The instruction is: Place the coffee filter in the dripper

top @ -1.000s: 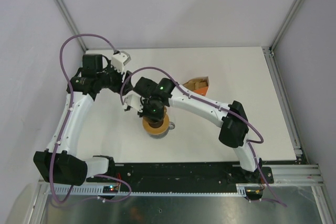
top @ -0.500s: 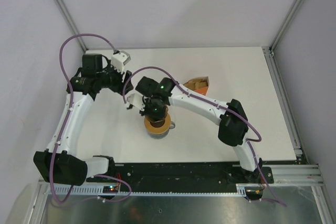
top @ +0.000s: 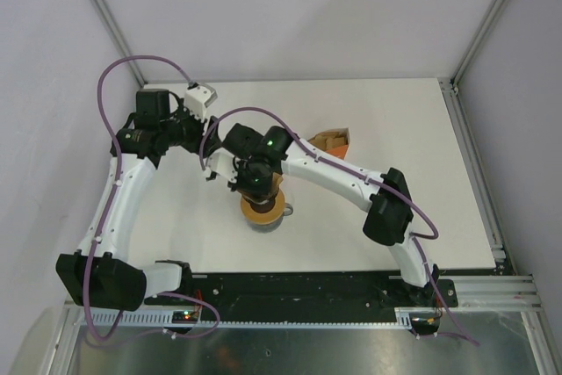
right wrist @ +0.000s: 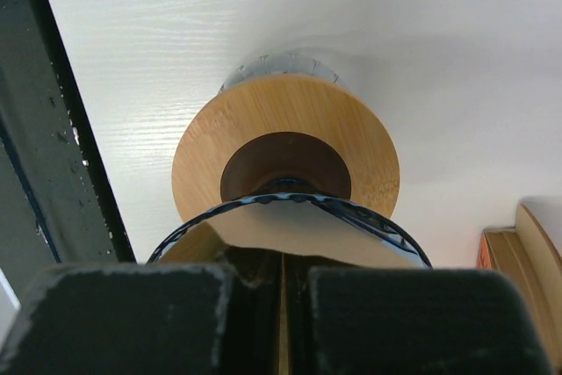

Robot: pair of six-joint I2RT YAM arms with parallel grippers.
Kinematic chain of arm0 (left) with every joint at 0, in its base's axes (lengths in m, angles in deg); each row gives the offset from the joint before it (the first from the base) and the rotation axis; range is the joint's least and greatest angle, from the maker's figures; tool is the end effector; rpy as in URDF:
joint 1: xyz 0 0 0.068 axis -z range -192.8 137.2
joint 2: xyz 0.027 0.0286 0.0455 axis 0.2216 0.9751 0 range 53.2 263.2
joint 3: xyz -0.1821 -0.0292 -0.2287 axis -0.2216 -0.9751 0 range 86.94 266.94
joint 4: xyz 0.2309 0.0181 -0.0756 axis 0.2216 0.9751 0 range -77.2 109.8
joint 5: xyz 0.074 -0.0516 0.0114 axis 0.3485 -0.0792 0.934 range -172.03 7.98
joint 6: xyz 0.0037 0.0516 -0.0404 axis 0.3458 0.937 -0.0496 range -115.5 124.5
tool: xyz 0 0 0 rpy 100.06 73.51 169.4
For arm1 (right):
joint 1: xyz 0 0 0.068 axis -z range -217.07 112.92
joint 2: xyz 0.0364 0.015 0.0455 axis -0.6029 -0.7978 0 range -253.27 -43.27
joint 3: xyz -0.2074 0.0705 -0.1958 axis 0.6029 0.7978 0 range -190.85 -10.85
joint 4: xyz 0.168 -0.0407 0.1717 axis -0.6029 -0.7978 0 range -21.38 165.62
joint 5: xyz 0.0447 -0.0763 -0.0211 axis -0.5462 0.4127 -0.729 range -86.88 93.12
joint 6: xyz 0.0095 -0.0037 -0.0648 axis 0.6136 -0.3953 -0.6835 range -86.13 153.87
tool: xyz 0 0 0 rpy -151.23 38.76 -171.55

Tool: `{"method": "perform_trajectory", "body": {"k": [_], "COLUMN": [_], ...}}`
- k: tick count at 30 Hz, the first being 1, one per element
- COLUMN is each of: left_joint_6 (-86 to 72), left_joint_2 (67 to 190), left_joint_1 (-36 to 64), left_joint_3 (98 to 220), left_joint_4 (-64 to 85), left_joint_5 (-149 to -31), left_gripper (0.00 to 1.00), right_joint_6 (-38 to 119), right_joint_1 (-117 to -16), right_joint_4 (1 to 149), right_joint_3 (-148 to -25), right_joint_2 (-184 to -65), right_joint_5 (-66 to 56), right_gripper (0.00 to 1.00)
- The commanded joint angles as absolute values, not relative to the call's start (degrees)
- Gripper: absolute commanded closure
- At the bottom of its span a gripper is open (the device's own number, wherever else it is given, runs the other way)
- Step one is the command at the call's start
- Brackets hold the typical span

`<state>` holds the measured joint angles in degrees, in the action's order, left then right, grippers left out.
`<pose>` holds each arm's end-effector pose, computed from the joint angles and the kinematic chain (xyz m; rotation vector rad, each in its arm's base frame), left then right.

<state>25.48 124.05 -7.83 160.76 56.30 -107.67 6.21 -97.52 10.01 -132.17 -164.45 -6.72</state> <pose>0.2376 -0.0431 0.3766 0.7212 2.0992 -0.3559 0.2121 0.3918 0.3048 -1.9504 1.9422 0.3961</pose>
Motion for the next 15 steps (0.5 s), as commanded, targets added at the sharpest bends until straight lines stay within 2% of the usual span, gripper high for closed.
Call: {"method": "perform_trajectory", "body": {"k": [1,15], "left_joint_6": [25.2,25.3], "left_joint_2": [122.8,122.8], "left_joint_1": [-8.1,-8.1], "left_joint_3": [160.3,160.3], "left_joint_4": [56.1,56.1], "left_joint_5": [-108.6,-109.0], "left_gripper": [0.31,0.31], "right_joint_6": [5.5,5.1], "right_joint_1": [-97.8,-97.9], "right_joint_4": [10.6,11.0], "right_joint_3": [-136.4,-137.7], "right_joint_2": [-162.9,-159.7], "right_joint_5": [-5.7,-4.3], "right_gripper": [1.0,1.0]}}
